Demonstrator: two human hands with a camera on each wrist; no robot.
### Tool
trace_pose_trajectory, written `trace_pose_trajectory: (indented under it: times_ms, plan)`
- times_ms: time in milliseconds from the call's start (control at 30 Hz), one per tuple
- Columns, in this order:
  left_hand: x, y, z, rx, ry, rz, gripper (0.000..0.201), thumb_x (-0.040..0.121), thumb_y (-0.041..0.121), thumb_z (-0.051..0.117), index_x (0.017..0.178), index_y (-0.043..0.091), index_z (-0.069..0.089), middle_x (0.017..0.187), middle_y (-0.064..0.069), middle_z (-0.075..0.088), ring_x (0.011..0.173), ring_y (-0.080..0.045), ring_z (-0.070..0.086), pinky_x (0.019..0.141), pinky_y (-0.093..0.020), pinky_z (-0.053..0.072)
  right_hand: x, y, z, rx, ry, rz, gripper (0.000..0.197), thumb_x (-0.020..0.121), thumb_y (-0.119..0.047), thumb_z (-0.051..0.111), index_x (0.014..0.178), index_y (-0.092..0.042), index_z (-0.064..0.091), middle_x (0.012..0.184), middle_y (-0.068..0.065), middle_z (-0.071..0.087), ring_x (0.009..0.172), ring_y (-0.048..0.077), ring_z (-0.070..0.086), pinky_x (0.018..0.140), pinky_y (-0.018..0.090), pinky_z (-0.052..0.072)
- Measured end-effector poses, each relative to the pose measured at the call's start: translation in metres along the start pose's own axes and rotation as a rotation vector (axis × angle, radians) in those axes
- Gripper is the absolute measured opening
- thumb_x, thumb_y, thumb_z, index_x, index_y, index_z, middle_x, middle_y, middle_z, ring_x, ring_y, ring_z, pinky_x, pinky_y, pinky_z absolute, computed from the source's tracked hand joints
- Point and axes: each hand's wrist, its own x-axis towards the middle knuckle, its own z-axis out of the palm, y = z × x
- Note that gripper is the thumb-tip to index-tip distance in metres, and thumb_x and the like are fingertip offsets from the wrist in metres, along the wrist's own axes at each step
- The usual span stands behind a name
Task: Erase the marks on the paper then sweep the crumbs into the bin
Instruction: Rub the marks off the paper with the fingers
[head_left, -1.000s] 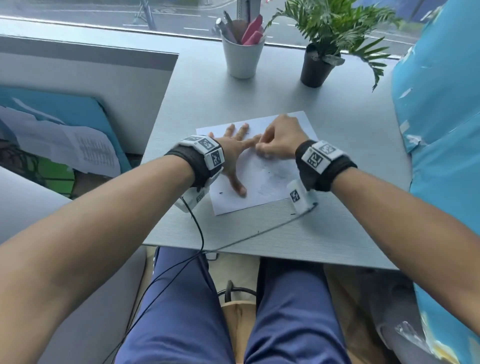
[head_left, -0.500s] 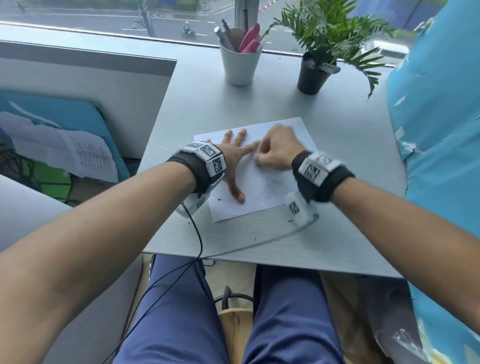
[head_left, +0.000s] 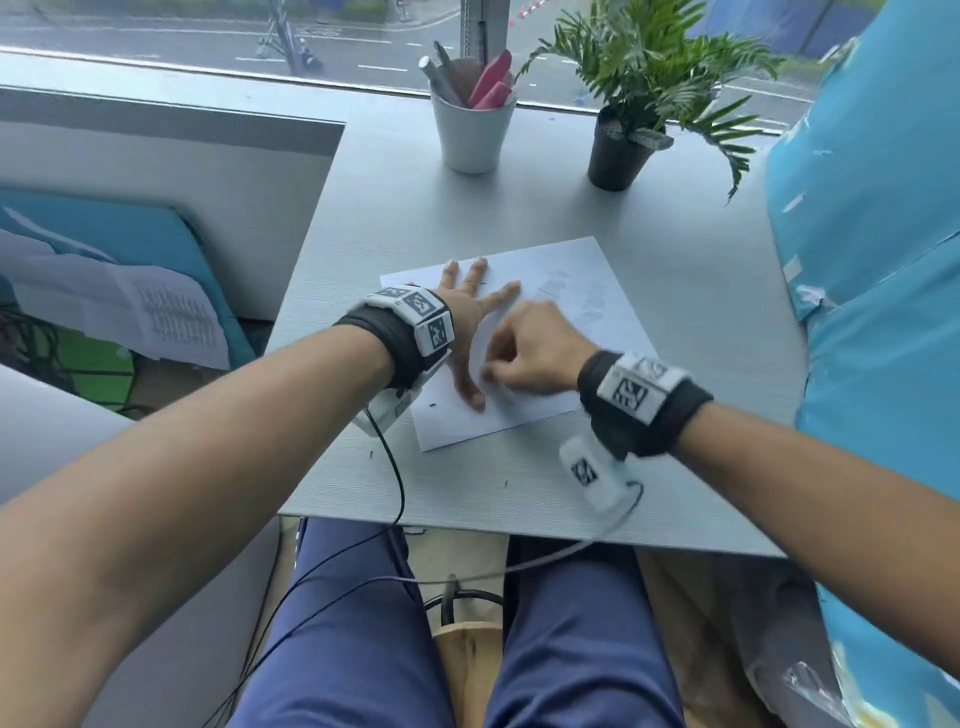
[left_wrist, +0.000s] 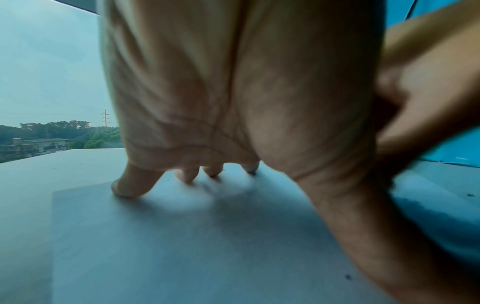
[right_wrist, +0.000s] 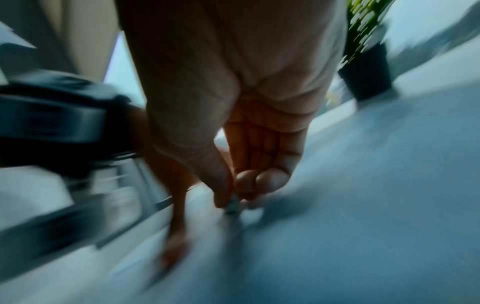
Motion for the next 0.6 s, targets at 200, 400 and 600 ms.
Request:
trace_pose_trajectory:
  times_ms: [200, 400, 600]
  plan:
    - [-0.004, -0.002, -0.001, -0.025, 0.010, 0.014, 0.162, 0.040, 0.059, 0.093, 0.151, 0.042, -0.024, 0.159, -0.003, -0.034, 0.145, -0.038, -0.028, 0.109, -0.072, 0.010, 0.031, 0.027, -0.029, -0.012, 0.242, 0.146, 0.014, 0.074, -0.019, 0.067, 0.075, -0.010, 0.078, 0.078, 0.007, 0.075, 0.075, 0.019, 0.069, 0.069, 0.019, 0.047]
    - [-0.006, 0.002, -0.002, 0.001, 0.011, 0.002, 0.162, 0.041, 0.059, 0.093, 0.151, 0.040, -0.025, 0.159, -0.004, -0.034, 0.145, -0.040, -0.027, 0.110, -0.070, 0.010, 0.002, 0.004, -0.009, 0.008, 0.043, 0.018, 0.011, 0.074, -0.021, 0.073, 0.076, -0.012, 0.078, 0.072, 0.001, 0.074, 0.061, 0.007, 0.061, 0.066, 0.024, 0.056]
    - [-0.008, 0.000, -0.003, -0.016, 0.014, 0.008, 0.160, 0.043, 0.058, 0.093, 0.151, 0.042, -0.024, 0.159, -0.003, -0.033, 0.145, -0.038, -0.027, 0.111, -0.070, 0.010, 0.020, 0.023, -0.027, -0.036, 0.199, 0.103, 0.015, 0.075, -0.019, 0.068, 0.077, -0.008, 0.078, 0.077, 0.008, 0.075, 0.074, 0.020, 0.069, 0.075, 0.029, 0.057]
